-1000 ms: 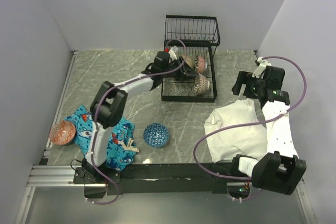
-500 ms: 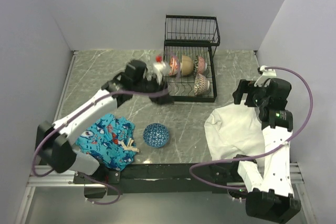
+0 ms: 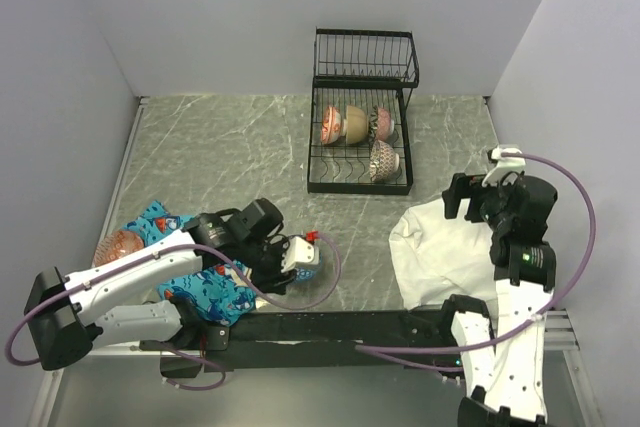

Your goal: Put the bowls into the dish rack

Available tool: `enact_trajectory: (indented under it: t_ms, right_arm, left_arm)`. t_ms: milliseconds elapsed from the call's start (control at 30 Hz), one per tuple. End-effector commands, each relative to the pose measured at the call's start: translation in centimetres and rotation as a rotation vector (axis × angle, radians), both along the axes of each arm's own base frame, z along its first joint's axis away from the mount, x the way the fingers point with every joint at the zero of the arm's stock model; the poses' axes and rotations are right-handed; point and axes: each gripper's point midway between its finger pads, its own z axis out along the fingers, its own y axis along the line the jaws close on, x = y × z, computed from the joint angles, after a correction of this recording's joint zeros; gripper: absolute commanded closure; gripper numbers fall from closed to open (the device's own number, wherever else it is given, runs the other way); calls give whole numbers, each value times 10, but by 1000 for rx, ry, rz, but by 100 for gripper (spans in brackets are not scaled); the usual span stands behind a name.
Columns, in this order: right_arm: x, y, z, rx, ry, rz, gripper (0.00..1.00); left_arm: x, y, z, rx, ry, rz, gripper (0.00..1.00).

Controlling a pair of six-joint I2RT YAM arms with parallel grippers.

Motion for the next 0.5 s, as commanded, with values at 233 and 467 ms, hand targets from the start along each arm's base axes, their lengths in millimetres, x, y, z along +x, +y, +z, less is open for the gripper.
enact_trajectory:
  t_ms: [233,467]
  right_arm:
    - [-12,-2,6,-9,-69,-36,2]
    - [-11,-4,2,60,-67,-64,2]
  left_arm:
    - [15,0,-42,71,-115,3,53]
    - [24,-7,-38,41,-156,49,54]
